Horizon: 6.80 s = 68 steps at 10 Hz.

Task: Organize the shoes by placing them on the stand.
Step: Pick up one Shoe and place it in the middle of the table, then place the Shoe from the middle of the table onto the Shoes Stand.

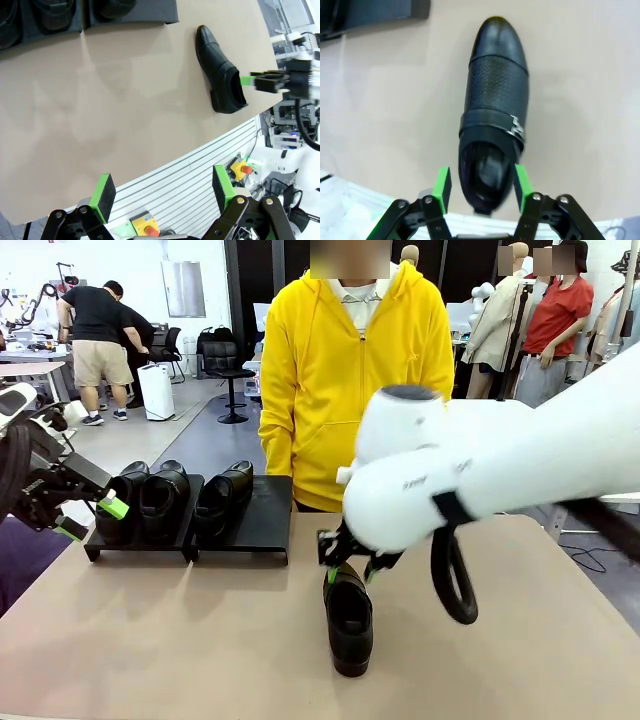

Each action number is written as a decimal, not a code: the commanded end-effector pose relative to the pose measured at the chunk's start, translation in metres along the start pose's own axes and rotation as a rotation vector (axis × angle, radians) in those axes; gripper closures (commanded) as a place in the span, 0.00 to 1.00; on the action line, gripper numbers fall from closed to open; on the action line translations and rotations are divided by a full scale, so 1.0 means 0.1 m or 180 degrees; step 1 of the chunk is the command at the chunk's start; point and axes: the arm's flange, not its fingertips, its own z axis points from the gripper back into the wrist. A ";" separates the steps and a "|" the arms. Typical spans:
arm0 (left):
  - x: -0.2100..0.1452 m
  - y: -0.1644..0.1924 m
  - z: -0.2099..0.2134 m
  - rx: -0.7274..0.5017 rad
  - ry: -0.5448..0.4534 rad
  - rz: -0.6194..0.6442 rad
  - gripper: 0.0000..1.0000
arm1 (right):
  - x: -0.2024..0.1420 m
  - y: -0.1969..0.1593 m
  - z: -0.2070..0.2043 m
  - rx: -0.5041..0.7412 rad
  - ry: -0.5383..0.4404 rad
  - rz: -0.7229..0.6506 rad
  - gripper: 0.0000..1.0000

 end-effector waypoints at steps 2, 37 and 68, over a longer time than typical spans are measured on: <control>0.00 0.01 0.03 0.0018 0.0025 -0.0005 0.00 | -0.29 -1.40 1.14 0.0494 0.0326 -0.0042 0.00; 0.01 -2.59 -3.04 0.1109 0.0553 -0.0180 0.00 | -1.16 -3.42 1.71 0.1649 0.0459 -0.0567 0.00; 0.54 -1.95 -1.71 0.1383 -0.1208 -0.0276 1.00 | -1.16 -3.42 1.71 0.1649 0.0459 -0.0567 0.00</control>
